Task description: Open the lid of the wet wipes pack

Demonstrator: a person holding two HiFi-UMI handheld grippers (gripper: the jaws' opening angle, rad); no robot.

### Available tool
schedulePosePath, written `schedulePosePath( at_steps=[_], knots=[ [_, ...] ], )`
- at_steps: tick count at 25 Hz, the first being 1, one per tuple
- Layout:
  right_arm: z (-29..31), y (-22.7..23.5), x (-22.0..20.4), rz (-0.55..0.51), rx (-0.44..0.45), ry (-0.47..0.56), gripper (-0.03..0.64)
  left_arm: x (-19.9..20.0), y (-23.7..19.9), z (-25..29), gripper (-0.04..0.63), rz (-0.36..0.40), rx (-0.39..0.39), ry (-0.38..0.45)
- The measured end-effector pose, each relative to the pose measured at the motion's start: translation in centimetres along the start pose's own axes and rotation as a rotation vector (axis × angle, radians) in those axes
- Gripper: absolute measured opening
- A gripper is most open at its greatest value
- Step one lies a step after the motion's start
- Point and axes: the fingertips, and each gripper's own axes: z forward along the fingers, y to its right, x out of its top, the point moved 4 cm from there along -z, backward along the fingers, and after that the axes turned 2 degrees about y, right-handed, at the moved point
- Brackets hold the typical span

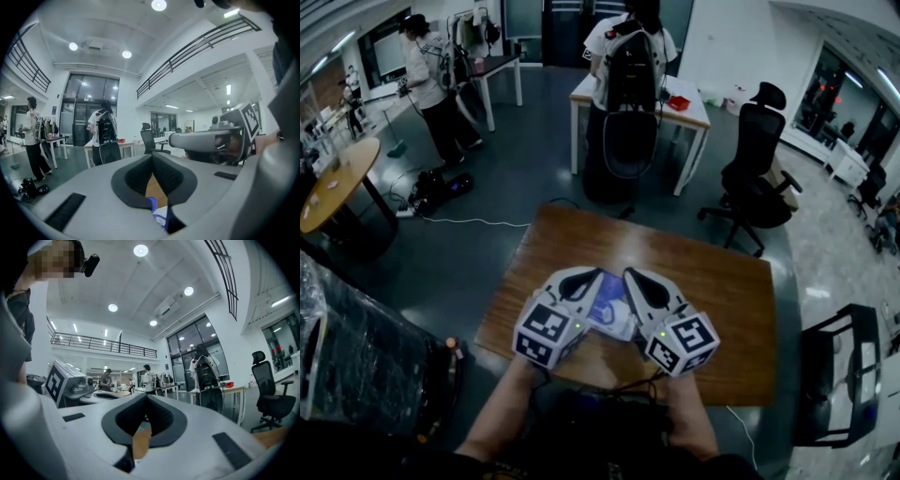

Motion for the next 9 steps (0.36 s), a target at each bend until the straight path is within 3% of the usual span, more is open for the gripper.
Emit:
schedulePosePath(
  at_steps=[9],
  knots=[
    [-0.46, 0.08, -0.2, -0.004, -0.015, -0.014, 0.009, -0.33, 0.16, -0.14, 0.006, -0.001, 0.002, 0.0]
  ],
)
